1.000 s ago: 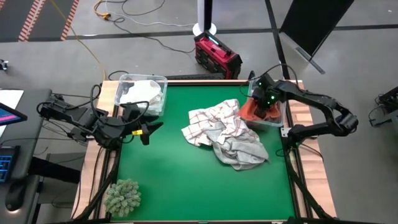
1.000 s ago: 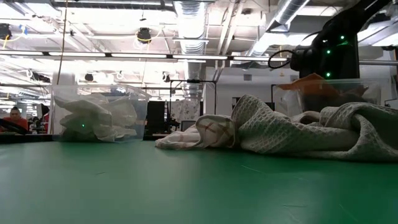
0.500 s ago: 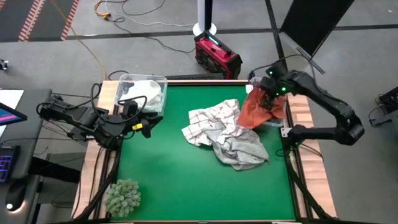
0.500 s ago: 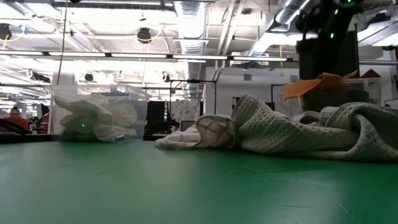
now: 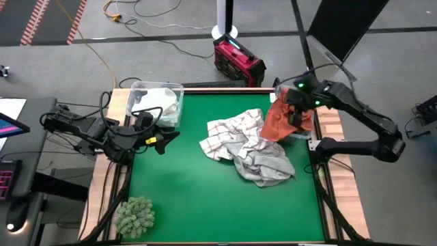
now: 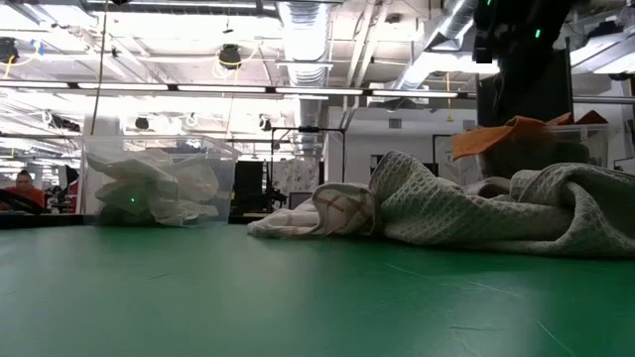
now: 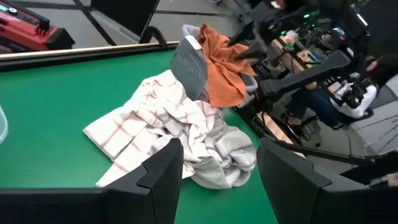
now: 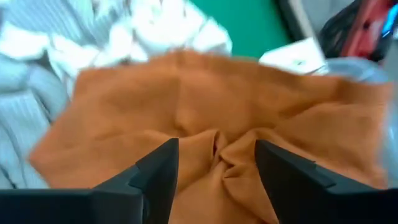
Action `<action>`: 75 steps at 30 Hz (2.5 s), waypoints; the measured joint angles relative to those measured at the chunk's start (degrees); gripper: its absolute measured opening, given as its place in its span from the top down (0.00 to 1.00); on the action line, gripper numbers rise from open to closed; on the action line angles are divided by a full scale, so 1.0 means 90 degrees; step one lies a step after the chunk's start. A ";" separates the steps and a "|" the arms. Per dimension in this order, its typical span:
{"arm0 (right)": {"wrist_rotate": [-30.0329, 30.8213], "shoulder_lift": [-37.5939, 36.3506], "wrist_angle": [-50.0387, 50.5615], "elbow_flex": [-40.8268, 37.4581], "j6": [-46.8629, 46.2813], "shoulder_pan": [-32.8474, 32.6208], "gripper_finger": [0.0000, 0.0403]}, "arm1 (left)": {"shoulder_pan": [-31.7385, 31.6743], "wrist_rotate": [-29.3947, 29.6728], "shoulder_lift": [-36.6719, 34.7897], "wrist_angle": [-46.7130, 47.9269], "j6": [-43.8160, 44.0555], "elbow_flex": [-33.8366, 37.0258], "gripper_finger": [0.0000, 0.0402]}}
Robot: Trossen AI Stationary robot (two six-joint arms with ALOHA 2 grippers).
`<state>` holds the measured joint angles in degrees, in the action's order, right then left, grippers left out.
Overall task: Sort towels by color in basket
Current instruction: Put the orange towel into the right transparent bin
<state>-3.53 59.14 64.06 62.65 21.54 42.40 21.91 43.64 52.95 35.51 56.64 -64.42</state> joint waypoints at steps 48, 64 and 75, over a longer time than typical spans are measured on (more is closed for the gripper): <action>0.0748 0.1539 -0.1865 -0.2248 0.0094 0.1313 0.51 | 0.0000 -0.0454 -0.0002 -0.0002 -0.0029 0.0000 0.52; 0.0560 0.0810 0.0875 0.0191 0.0109 0.1267 0.51 | 0.0002 -0.0516 -0.0002 0.0005 -0.0148 0.0000 0.52; 0.1290 0.1024 -0.0604 0.0787 0.0681 0.1566 0.53 | 0.0002 -0.0496 -0.0002 -0.0002 -0.0137 0.0000 0.52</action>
<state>8.08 68.36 58.62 69.73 27.67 56.50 21.93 39.18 52.93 35.48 55.41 -64.42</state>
